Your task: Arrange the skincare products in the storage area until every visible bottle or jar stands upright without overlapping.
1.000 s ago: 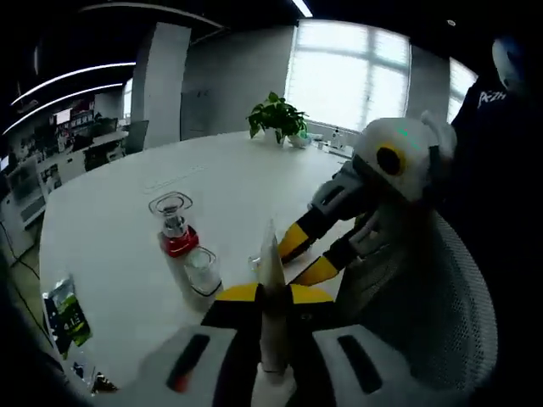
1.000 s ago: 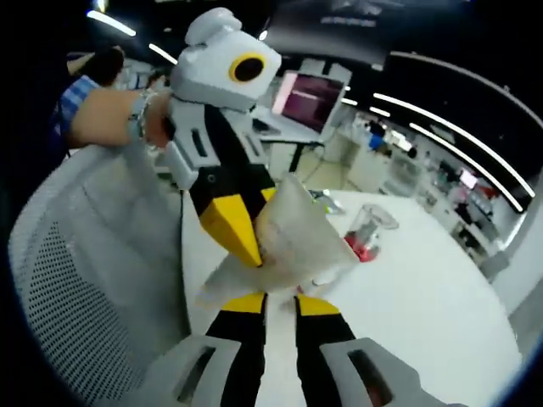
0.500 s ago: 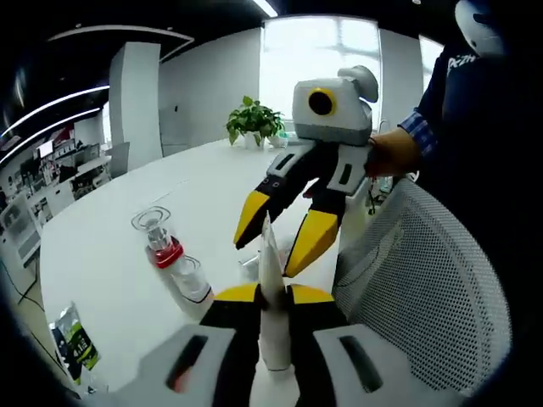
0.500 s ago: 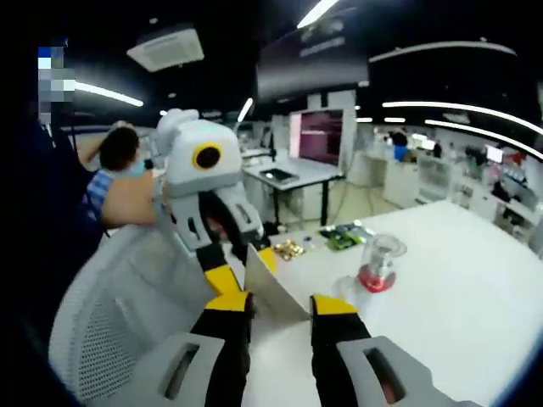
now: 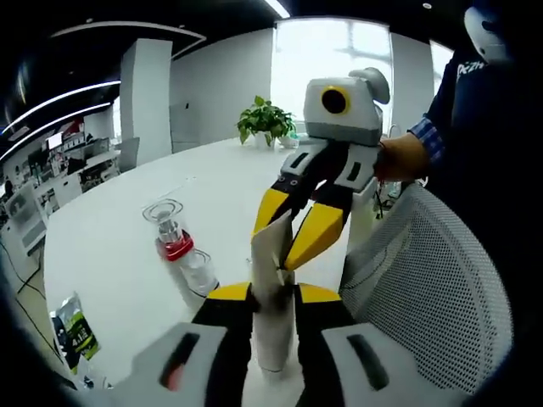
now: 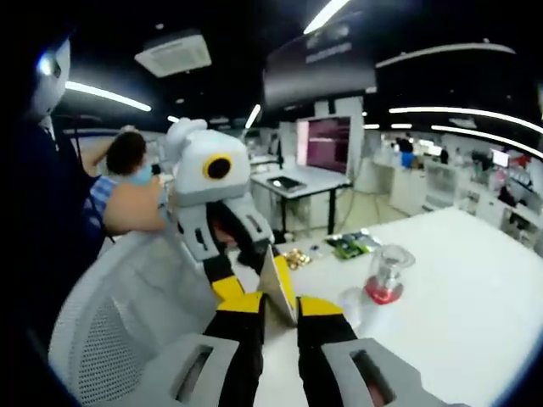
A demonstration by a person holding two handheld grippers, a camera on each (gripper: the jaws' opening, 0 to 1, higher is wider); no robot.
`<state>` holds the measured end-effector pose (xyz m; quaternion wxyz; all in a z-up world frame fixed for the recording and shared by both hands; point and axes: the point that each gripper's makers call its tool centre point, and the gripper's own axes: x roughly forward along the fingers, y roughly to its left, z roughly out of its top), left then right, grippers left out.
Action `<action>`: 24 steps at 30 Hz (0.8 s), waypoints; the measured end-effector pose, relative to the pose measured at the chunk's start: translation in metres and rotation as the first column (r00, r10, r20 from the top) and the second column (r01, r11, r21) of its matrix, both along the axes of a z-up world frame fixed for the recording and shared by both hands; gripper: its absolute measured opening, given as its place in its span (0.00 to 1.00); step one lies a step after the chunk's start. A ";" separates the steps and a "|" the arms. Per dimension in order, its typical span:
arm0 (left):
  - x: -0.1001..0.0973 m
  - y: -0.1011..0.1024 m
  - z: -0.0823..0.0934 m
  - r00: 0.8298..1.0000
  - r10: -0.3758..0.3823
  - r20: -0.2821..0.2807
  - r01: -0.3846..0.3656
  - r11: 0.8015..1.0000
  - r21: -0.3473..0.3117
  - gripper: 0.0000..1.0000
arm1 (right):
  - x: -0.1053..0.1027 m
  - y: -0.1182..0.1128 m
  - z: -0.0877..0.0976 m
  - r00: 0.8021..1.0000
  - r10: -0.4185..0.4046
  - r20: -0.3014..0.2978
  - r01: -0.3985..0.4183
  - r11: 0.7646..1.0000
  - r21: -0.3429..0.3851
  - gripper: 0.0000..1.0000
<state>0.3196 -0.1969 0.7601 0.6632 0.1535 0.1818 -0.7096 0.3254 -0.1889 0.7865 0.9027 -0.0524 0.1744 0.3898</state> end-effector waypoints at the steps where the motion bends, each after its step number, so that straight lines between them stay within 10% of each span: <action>1: 0.000 0.000 0.000 1.000 -0.001 0.000 0.001 1.000 -0.001 0.15 | 0.001 0.001 0.000 1.000 -0.003 0.002 0.003 1.000 0.004 0.09; 24: 0.004 0.013 -0.015 0.997 -0.022 0.079 0.013 0.994 0.113 0.20 | 0.006 0.023 -0.019 0.998 0.062 -0.009 -0.062 0.993 -0.098 0.09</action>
